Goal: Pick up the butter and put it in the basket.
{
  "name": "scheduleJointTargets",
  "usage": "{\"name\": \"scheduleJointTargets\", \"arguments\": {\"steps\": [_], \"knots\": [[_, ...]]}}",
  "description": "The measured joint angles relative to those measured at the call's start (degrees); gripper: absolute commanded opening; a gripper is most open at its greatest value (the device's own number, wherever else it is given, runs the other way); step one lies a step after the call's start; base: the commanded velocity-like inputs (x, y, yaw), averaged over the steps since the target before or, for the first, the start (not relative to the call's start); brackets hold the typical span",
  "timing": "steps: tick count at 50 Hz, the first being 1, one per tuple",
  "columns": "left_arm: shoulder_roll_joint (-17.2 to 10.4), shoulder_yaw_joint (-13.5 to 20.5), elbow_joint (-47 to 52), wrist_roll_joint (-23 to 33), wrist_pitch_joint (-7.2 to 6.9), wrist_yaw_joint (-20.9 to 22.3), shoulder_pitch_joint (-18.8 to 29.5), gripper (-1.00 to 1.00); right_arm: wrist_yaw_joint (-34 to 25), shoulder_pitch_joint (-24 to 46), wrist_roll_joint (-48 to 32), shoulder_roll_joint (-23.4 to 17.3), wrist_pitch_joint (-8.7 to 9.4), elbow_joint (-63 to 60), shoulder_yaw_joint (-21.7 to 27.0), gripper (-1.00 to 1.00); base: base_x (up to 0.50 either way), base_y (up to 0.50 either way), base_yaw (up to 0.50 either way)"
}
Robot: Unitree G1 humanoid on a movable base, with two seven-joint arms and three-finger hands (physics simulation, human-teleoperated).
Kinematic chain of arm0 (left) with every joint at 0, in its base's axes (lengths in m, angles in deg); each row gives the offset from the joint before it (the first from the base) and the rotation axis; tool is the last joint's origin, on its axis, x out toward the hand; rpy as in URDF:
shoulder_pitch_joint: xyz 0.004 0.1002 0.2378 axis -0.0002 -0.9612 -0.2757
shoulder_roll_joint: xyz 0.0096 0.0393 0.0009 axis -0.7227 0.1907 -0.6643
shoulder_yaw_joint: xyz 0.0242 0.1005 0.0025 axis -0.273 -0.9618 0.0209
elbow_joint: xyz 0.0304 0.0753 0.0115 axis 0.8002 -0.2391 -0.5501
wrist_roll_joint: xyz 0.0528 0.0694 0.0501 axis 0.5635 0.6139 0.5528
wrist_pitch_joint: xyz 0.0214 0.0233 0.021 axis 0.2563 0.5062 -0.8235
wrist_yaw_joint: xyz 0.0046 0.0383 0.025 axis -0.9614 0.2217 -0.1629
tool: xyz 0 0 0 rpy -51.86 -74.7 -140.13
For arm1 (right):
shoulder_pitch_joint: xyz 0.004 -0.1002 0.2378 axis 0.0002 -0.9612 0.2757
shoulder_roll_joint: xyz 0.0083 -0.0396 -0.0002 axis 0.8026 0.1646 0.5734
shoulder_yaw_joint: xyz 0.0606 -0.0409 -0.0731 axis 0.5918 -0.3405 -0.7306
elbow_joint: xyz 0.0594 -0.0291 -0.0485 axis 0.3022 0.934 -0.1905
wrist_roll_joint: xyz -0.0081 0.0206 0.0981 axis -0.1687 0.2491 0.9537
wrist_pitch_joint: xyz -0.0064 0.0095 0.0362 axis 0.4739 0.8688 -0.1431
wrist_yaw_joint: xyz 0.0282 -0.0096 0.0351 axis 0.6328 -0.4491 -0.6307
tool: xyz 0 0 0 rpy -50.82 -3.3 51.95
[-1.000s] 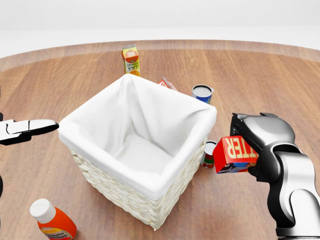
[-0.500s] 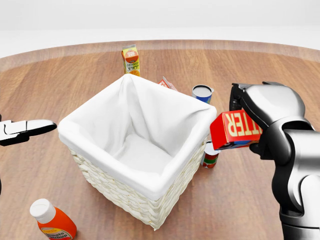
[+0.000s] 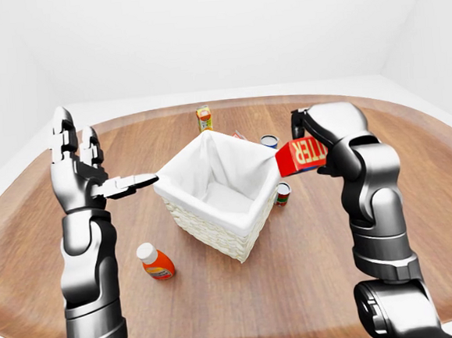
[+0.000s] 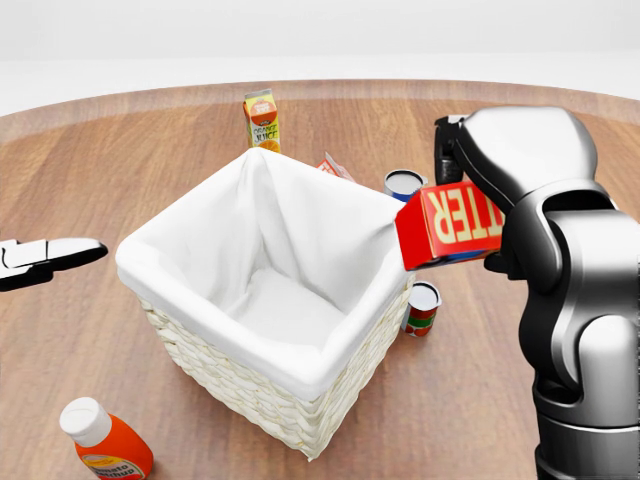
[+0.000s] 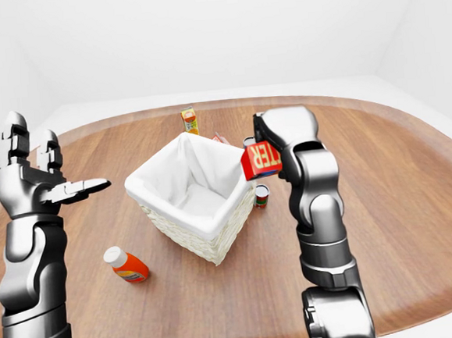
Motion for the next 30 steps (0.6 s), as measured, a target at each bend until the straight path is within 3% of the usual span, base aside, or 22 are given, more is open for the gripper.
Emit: {"name": "scheduleJointTargets", "arguments": {"steps": [13,30], "knots": [[-0.4,0.3,-1.1,-0.6,0.00,0.0,0.3,1.00,3.5,5.3,1.5,3.1,0.01,3.8,-2.1,-1.00,0.00,0.00,0.00],[-1.0,0.9,-2.3,-1.4,0.00,0.2,0.1,1.00,14.0,9.9,10.1,7.4,0.01,11.3,-5.2,-1.00,0.00,0.00,0.00]]}}
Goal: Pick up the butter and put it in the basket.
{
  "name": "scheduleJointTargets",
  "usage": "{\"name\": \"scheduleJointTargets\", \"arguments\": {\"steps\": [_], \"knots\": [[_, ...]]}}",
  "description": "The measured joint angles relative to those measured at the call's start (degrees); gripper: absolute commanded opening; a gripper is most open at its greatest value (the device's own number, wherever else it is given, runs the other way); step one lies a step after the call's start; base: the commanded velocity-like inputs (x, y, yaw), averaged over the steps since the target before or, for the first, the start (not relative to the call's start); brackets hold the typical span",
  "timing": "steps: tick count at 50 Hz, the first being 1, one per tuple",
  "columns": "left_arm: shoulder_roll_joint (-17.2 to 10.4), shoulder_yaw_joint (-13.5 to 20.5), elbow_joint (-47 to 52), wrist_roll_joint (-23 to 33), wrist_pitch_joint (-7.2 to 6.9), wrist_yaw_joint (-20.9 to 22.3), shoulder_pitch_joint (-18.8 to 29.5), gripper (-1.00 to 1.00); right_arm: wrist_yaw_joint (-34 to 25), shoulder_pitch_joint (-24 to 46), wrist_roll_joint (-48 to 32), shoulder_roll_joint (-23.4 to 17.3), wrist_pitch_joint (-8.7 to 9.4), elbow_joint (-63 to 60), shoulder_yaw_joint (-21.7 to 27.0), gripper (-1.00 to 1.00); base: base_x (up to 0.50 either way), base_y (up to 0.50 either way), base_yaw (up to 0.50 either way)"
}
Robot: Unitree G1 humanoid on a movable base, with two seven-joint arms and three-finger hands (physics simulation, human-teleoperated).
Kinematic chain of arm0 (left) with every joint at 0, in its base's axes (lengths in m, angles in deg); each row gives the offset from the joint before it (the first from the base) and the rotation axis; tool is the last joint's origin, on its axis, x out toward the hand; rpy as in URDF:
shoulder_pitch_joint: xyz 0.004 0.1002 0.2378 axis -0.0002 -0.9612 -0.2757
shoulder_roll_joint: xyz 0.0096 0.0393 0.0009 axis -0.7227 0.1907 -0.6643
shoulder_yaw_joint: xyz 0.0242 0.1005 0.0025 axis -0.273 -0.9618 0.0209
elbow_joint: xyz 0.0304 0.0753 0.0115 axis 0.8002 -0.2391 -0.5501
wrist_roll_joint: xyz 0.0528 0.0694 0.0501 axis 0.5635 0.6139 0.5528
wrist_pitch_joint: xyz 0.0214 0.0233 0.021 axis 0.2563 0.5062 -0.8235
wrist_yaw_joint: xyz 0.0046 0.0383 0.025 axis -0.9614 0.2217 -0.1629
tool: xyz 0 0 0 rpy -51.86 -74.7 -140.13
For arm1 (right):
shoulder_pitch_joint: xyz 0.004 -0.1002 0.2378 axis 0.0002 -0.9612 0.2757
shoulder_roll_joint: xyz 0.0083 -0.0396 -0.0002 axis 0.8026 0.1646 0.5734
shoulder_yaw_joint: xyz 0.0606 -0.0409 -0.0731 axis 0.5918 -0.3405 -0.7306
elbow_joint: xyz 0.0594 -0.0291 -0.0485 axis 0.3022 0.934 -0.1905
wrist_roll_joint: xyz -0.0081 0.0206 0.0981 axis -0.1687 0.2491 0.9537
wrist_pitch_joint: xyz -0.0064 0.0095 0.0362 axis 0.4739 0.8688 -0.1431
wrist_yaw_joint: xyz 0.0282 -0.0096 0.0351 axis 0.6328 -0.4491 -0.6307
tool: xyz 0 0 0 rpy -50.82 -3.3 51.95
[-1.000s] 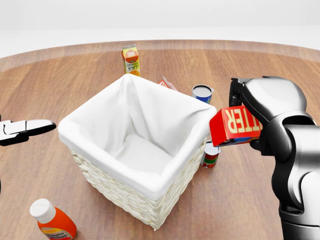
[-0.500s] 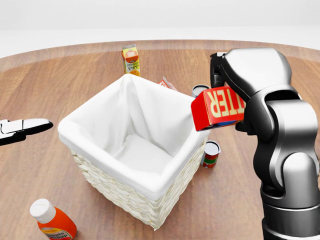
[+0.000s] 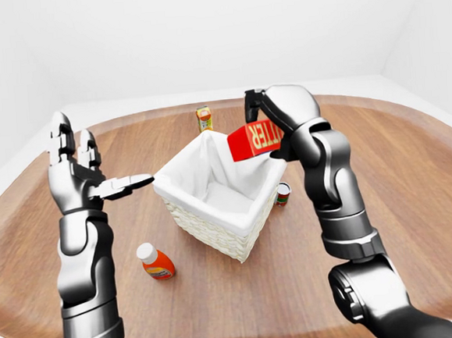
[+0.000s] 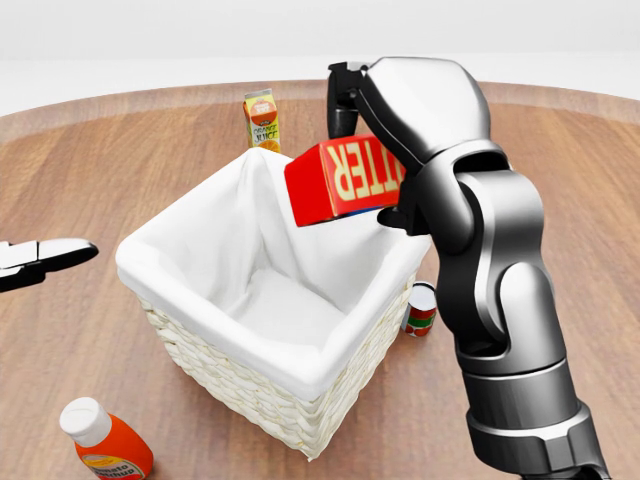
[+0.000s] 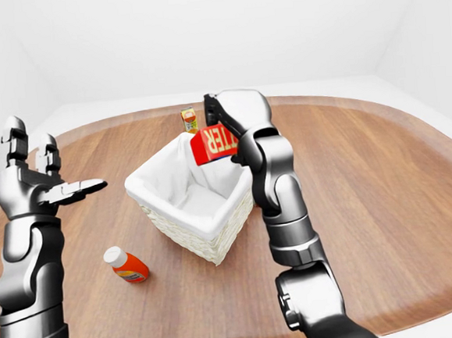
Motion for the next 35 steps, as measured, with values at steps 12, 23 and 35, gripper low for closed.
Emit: {"name": "scheduleJointTargets", "arguments": {"steps": [12,23,35], "knots": [[-0.3,0.7,-0.7,-1.1,0.00,0.3,-0.7,1.00,9.7,1.5,10.4,1.8,0.00,6.1,-0.8,-1.00,0.00,0.00,0.00],[-0.5,1.1,-1.8,-1.8,0.00,0.7,-1.1,1.00,18.3,2.7,21.4,3.0,0.00,11.1,-0.9,-1.00,0.00,0.00,0.00],[-0.8,1.3,-3.2,-2.3,0.00,1.2,-1.2,1.00,26.3,3.5,32.6,3.7,0.00,17.0,-0.8,-1.00,0.00,0.00,0.00]]}}
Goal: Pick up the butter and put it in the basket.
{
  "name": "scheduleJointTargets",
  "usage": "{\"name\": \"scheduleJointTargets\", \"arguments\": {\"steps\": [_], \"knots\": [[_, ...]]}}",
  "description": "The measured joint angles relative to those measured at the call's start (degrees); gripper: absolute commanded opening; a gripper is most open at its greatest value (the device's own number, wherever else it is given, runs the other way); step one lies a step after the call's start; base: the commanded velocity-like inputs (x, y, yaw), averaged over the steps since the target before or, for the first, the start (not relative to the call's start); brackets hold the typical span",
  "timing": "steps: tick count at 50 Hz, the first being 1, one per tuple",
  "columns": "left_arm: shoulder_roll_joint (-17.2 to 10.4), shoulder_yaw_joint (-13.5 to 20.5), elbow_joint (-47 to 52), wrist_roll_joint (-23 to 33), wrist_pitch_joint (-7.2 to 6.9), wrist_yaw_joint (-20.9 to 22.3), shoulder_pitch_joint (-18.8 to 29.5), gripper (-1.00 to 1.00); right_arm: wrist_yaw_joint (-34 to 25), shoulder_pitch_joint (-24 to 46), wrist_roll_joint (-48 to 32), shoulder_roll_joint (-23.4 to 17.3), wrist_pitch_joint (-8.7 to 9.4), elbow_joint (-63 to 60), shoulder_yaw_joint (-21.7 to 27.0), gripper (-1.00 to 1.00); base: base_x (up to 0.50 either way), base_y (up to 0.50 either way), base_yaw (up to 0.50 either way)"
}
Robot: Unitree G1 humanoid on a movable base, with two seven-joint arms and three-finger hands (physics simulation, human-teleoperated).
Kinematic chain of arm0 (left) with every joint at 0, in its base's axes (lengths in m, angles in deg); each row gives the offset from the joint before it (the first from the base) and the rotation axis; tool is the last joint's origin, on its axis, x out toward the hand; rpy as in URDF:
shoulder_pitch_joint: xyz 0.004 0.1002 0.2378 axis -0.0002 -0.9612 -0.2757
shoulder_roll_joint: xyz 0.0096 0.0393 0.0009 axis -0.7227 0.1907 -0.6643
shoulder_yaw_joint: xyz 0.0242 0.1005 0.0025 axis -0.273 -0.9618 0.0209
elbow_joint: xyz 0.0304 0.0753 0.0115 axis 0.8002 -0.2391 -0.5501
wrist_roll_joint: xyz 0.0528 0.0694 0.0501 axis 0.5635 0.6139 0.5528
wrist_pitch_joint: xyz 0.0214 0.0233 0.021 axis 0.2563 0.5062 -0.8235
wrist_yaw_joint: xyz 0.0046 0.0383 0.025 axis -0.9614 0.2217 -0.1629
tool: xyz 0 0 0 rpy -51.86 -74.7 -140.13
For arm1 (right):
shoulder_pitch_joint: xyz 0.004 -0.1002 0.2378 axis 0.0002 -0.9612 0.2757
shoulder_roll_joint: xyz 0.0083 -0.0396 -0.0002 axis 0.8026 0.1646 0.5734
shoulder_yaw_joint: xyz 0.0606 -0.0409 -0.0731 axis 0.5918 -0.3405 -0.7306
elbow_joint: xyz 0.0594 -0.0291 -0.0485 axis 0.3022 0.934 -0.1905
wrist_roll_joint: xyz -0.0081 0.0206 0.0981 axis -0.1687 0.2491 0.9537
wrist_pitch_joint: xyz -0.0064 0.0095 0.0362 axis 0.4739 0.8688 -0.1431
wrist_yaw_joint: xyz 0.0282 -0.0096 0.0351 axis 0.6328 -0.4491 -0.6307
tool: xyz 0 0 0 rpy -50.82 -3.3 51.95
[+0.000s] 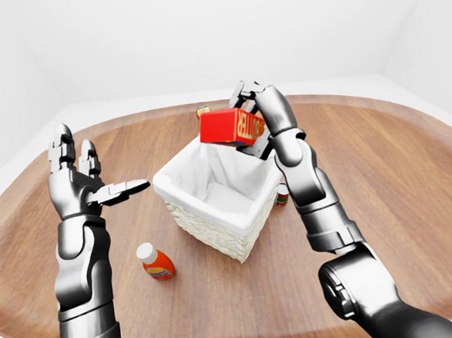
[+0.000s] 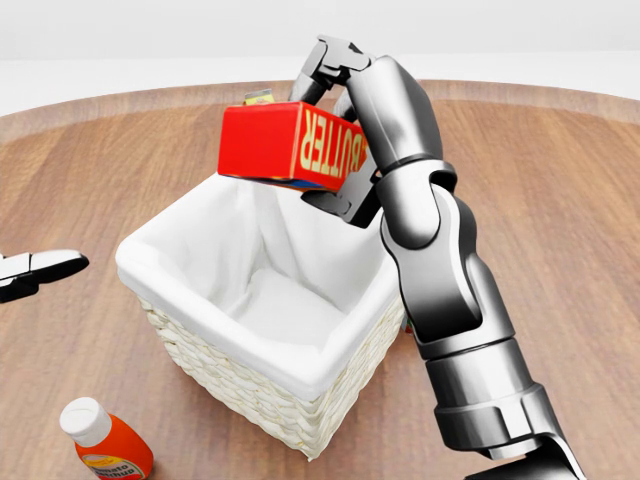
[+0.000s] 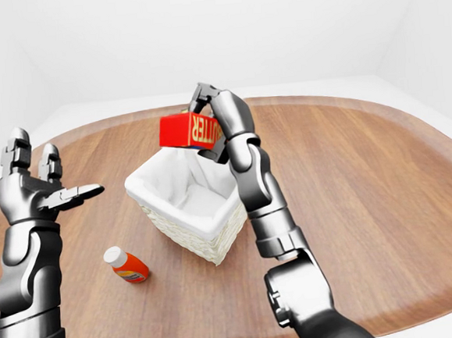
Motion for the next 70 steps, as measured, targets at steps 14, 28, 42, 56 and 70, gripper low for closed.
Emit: {"name": "scheduleJointTargets", "arguments": {"steps": [14,28,42,56,70], "knots": [[-0.2,0.1,-1.1,-0.3,0.00,0.3,-0.1,1.00,5.8,0.1,7.7,2.0,0.00,6.1,-0.8,-1.00,0.00,0.00,0.00],[-0.3,0.0,-2.0,-0.4,0.00,0.6,-0.1,1.00,10.3,1.8,11.3,3.5,0.00,13.1,-1.2,-1.00,0.00,0.00,0.00],[-0.3,-0.1,-3.0,-0.3,0.00,0.9,0.0,1.00,13.4,3.2,13.4,4.5,0.00,20.2,-1.3,-1.00,0.00,0.00,0.00],[-0.4,0.0,-3.6,-0.3,0.00,1.0,0.0,1.00,16.0,5.0,14.8,5.4,0.00,28.9,-1.3,-1.00,0.00,0.00,0.00],[-0.4,0.0,-3.9,-0.4,0.00,1.1,-0.1,1.00,17.6,5.9,15.3,6.5,0.00,34.4,-1.5,-1.00,0.00,0.00,0.00]]}}
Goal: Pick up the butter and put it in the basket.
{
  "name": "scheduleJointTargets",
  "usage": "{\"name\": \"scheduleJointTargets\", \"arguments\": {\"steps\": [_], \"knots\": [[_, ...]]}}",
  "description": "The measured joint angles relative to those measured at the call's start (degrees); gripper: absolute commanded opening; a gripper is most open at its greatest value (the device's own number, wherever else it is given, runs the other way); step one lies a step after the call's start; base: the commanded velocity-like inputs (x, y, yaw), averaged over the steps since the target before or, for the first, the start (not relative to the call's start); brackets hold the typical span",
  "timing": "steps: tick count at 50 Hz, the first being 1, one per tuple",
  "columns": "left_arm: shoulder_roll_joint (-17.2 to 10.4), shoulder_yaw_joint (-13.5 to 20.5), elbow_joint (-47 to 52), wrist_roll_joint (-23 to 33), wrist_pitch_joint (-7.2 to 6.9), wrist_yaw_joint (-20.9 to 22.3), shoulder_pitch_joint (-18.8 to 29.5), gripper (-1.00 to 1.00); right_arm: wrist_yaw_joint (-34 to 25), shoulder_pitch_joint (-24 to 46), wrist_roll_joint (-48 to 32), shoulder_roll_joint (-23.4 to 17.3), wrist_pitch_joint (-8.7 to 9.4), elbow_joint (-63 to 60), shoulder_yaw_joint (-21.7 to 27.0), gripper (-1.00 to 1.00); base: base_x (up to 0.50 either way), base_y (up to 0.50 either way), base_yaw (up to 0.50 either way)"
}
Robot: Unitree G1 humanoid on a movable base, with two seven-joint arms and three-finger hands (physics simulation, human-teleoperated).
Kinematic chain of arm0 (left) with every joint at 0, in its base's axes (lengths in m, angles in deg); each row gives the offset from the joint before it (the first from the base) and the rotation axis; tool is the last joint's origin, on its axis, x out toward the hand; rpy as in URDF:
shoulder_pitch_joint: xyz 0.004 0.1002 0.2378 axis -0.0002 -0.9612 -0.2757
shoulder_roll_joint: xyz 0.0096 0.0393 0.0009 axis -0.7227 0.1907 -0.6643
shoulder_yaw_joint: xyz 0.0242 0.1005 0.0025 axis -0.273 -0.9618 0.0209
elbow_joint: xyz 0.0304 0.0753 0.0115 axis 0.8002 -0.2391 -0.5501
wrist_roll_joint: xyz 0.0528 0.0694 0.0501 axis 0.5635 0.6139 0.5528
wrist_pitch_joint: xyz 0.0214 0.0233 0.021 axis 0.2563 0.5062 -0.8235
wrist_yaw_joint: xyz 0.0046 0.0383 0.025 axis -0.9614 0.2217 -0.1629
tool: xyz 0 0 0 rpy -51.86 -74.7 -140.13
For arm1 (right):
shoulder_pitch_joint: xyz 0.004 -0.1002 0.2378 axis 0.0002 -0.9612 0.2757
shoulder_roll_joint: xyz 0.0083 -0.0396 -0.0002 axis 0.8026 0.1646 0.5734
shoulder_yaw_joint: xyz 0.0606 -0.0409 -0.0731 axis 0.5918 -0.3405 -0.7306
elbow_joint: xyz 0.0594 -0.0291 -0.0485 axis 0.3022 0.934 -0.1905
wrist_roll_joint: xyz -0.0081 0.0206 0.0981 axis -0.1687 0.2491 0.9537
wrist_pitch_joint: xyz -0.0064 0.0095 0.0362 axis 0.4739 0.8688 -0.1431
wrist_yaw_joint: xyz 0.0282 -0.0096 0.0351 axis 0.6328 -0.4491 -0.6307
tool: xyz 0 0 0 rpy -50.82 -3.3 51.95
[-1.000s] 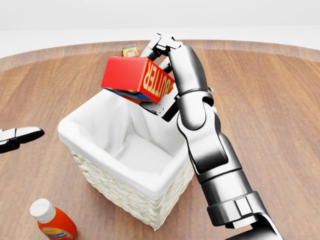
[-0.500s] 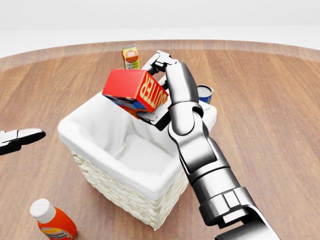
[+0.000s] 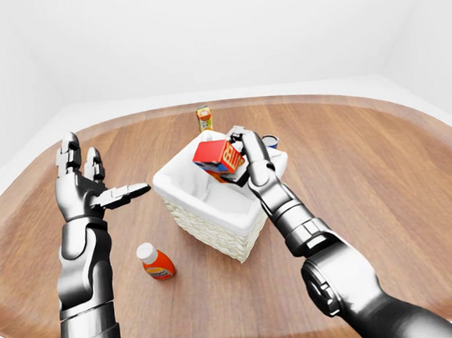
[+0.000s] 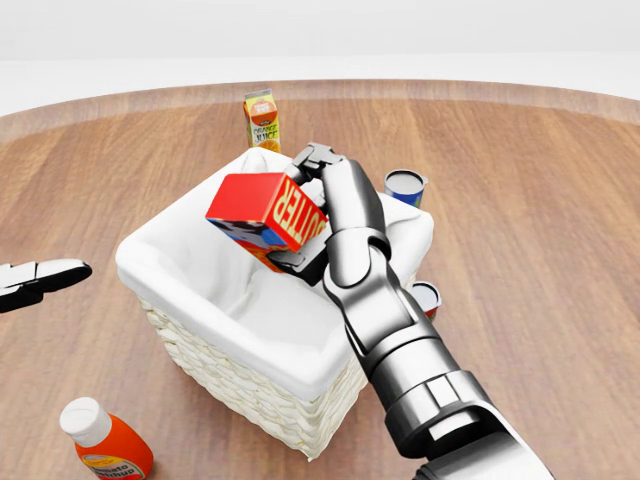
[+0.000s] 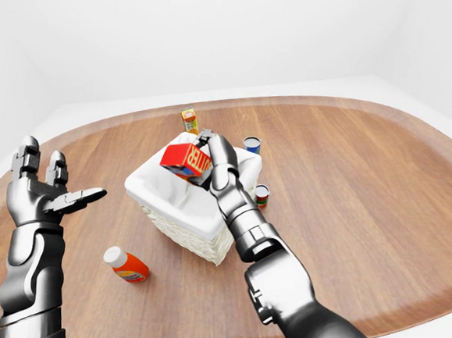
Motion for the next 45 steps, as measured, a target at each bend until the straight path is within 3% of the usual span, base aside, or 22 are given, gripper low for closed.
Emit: {"name": "scheduleJointTargets", "arguments": {"steps": [45], "knots": [[-0.2,0.1,-1.0,-0.1,0.00,0.1,0.2,1.00,2.5,3.4,1.0,1.5,0.00,11.1,0.4,-1.00,0.00,0.00,0.00]]}}
